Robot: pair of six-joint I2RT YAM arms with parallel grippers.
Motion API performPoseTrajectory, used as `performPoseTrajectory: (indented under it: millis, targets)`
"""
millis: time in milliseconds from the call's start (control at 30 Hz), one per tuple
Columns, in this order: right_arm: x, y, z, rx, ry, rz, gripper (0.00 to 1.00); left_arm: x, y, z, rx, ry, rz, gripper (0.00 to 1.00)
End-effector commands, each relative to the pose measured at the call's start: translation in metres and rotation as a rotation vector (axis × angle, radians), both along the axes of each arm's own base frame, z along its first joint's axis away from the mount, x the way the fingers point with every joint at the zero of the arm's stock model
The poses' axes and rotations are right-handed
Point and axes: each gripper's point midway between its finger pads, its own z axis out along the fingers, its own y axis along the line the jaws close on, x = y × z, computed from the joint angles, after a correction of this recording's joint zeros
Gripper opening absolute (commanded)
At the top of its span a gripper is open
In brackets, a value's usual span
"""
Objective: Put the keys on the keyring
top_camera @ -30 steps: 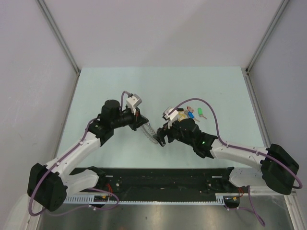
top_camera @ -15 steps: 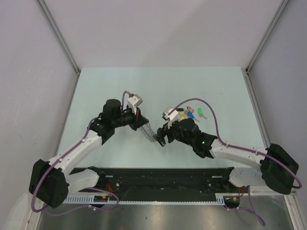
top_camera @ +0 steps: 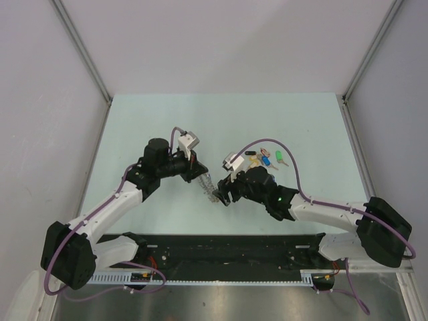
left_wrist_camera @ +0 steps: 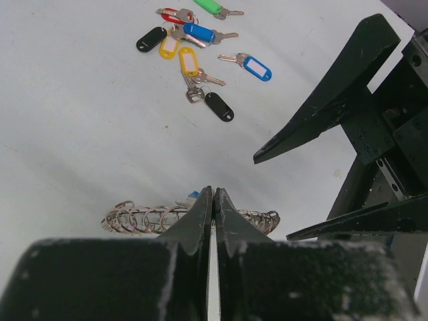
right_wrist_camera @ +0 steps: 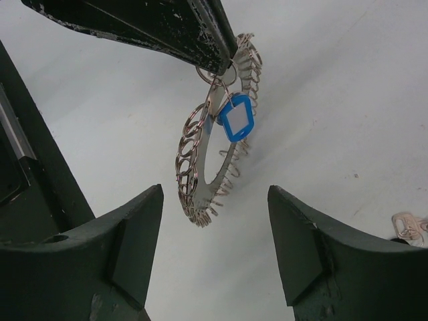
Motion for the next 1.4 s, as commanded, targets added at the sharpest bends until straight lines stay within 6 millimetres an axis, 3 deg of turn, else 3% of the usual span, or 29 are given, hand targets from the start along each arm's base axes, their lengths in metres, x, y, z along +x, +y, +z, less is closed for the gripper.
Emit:
performPoseTrajectory:
  millis: [0, 300, 733, 1033, 1233, 1367]
  targets:
    - [-0.001, 0.013, 0.012, 0.059, -0.019, 0.022, 0.68, 0.003, -0.007, 0.020, -0.061, -0.046, -0.027, 0.04]
    - [0.000, 0.013, 0.007, 0.047, -0.012, 0.013, 0.55, 0.003, -0.007, 0.021, -0.062, -0.047, -0.027, 0.04]
    - [0.001, 0.010, 0.021, 0.089, -0.012, 0.004, 0.02, 0.002, -0.007, 0.020, -0.064, -0.042, -0.030, 0.05]
    - [0.004, 0.006, 0.031, 0.139, 0.023, 0.002, 0.00, 0.003, -0.007, 0.027, -0.076, -0.073, -0.034, 0.11]
    - [0.003, 0.003, 0.040, 0.175, 0.043, 0.012, 0.00, 0.003, -0.002, 0.029, -0.052, -0.086, -0.017, 0.31]
    - [0.005, -0.002, 0.045, 0.194, 0.058, 0.006, 0.00, 0.000, 0.009, 0.042, -0.039, -0.166, 0.018, 0.38]
